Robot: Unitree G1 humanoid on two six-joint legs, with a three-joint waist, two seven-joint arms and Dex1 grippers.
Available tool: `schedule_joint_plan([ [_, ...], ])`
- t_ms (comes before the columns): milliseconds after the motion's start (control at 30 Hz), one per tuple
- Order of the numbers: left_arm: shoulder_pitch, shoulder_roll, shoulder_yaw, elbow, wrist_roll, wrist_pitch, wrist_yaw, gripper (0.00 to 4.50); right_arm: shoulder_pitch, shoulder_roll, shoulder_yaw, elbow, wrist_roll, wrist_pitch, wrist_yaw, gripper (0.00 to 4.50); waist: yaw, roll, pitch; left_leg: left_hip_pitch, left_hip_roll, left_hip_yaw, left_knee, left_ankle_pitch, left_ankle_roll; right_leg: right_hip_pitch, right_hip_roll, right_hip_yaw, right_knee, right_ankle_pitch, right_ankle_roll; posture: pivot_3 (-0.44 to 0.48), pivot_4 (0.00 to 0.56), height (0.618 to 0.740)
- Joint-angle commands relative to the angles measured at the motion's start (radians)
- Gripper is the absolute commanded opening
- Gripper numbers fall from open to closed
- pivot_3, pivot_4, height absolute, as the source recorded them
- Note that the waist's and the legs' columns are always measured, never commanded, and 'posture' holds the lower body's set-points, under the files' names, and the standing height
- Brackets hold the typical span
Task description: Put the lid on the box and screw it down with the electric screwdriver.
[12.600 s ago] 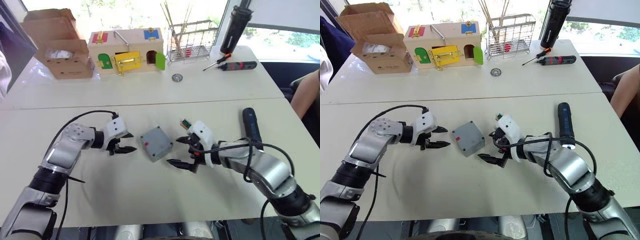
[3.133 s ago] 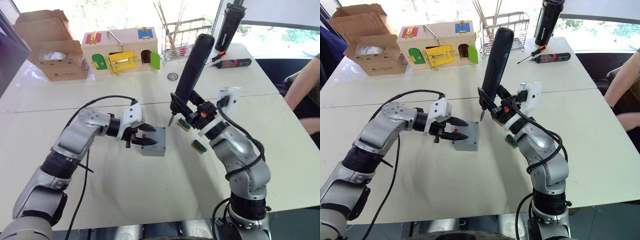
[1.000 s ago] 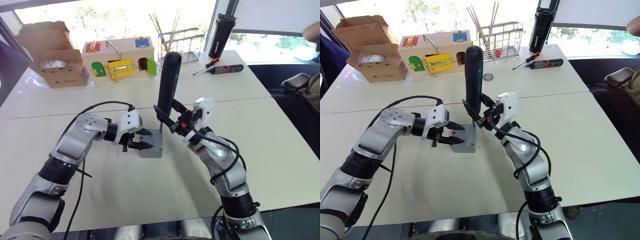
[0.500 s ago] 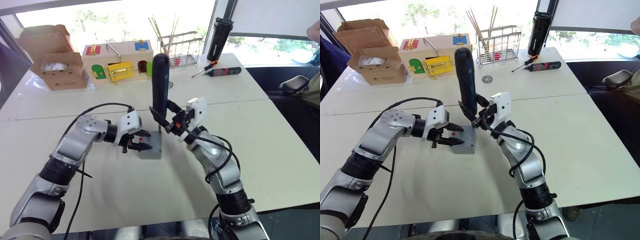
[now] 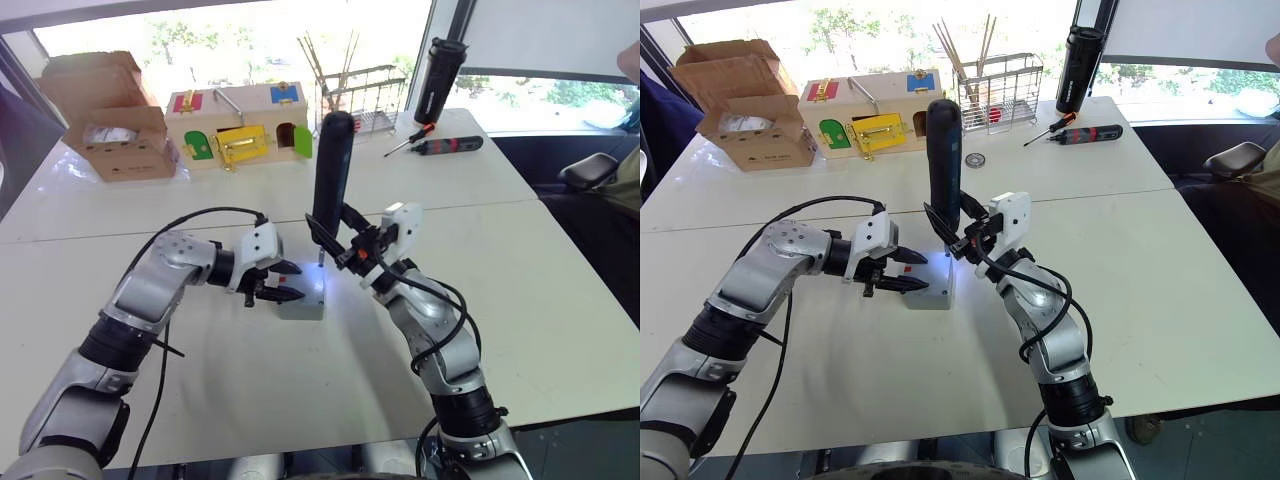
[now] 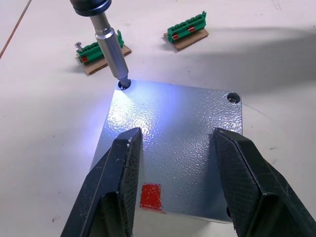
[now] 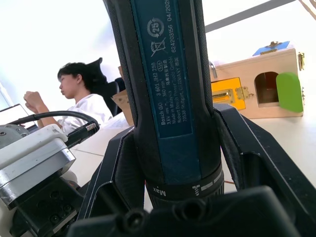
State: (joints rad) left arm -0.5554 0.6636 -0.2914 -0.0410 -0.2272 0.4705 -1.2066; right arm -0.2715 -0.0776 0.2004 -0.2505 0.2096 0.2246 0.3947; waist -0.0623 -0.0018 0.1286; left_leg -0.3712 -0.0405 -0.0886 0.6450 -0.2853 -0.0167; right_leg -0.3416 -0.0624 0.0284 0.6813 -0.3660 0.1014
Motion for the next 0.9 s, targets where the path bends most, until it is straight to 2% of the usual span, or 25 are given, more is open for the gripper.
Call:
schedule_joint_plan([
  [33,0.012,0.008,-0.028,0.018,0.029,0.012,-0.002,2.34,0.059,-0.004,0.047,0.106,-0.02,0.058,0.008,1.85,0.001,0.0,0.0,0.0,0.0,0.0,0.0,0.0,0.0,0.0,0.0,0.0,0.0,0.0,0.0,0.0,0.15,0.74],
  [667,0.013,0.008,-0.031,0.014,0.026,0.019,-0.001,2.34,0.057,-0.013,0.038,0.084,-0.02,0.056,0.003,1.85,0.014,0.0,0.0,0.0,0.0,0.0,-0.002,0.0,0.0,0.0,0.0,0.001,-0.003,0.0,-0.001,0.0,0.15,0.74],
  [900,0.022,0.002,-0.03,0.025,0.022,0.023,0.004,2.34,-0.004,-0.018,0.0,-0.077,0.009,0.103,-0.025,1.85,0.019,0.001,0.001,-0.001,0.0,0.0,-0.004,0.0,0.0,0.0,0.0,0.001,-0.007,0.0,-0.001,0.0,0.15,0.74],
])
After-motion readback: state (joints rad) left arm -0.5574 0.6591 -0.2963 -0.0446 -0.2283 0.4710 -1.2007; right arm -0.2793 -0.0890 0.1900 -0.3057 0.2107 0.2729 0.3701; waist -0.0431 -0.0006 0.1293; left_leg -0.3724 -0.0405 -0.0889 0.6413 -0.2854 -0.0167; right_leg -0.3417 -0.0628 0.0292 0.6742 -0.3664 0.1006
